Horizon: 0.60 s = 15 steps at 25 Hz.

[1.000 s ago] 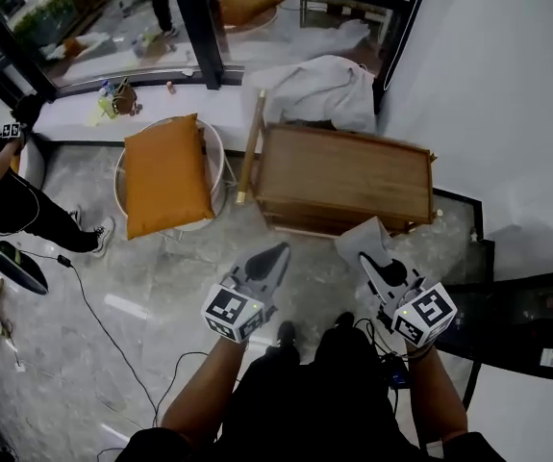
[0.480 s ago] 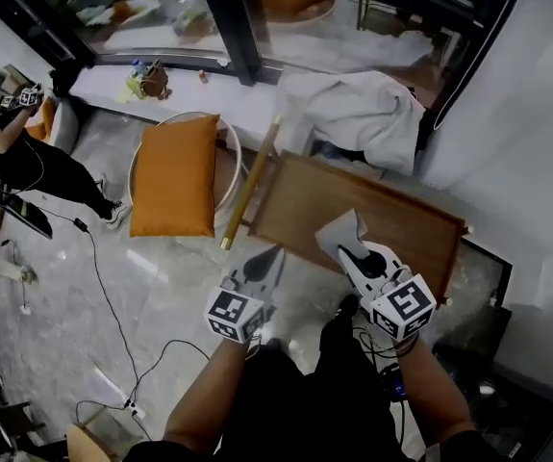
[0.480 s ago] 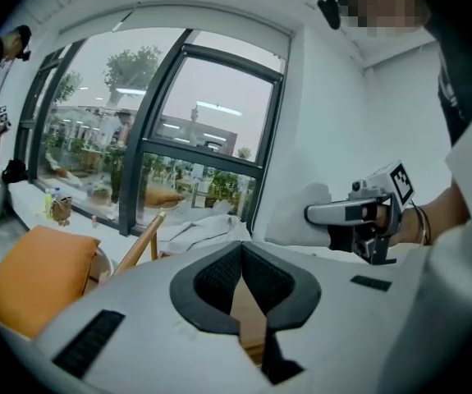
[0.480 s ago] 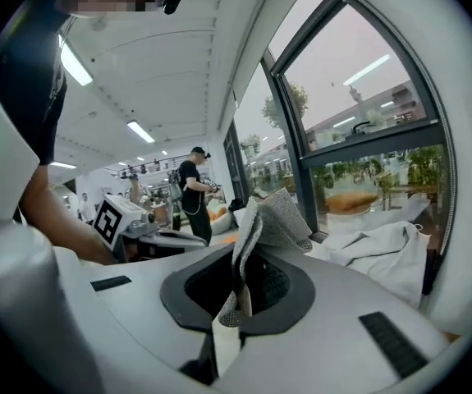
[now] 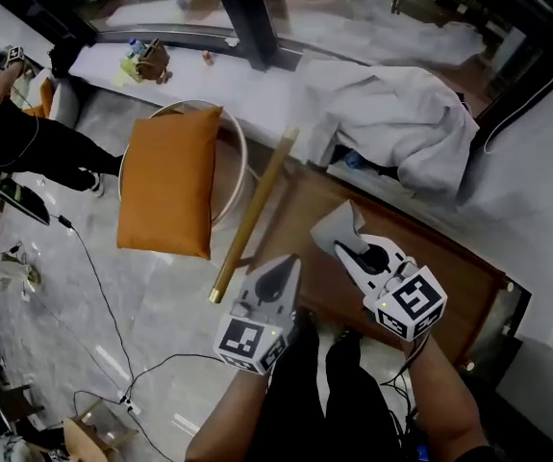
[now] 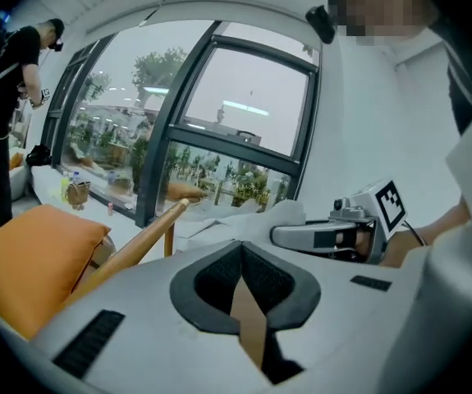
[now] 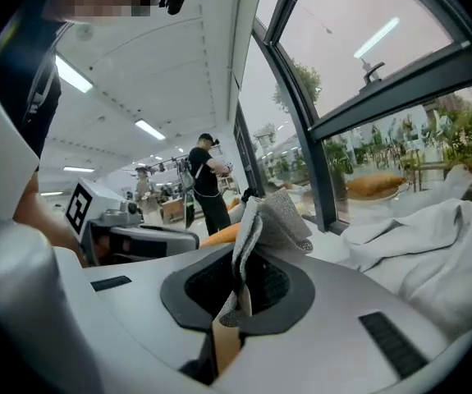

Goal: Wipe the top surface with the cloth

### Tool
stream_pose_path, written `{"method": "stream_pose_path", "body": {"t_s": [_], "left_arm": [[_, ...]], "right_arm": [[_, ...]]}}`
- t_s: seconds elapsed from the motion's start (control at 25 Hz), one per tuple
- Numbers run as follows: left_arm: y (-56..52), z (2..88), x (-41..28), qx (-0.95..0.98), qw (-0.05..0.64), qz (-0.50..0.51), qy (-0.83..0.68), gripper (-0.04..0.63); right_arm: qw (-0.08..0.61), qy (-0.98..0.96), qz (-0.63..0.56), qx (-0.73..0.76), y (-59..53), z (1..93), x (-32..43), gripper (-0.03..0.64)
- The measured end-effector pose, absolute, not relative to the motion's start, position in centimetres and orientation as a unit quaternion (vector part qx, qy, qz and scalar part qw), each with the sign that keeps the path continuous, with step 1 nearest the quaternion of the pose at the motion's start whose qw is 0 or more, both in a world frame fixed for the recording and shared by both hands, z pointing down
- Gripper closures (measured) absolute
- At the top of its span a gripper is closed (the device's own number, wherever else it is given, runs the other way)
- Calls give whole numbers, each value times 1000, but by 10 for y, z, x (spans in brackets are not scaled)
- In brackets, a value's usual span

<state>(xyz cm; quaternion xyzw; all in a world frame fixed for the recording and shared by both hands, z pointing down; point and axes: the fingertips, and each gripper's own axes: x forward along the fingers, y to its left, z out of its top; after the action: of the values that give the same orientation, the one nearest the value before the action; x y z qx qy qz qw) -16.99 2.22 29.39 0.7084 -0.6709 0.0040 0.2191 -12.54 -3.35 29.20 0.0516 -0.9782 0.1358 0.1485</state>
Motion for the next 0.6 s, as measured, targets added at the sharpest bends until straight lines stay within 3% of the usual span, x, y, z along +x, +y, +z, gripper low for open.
{"method": "stream_pose_path", "body": {"t_s": [0.6], "left_arm": [[-50,343,-220,670,207,37,-712,584]], "right_arm": [[163,-977,135,34,-77,375,-205,588]]}}
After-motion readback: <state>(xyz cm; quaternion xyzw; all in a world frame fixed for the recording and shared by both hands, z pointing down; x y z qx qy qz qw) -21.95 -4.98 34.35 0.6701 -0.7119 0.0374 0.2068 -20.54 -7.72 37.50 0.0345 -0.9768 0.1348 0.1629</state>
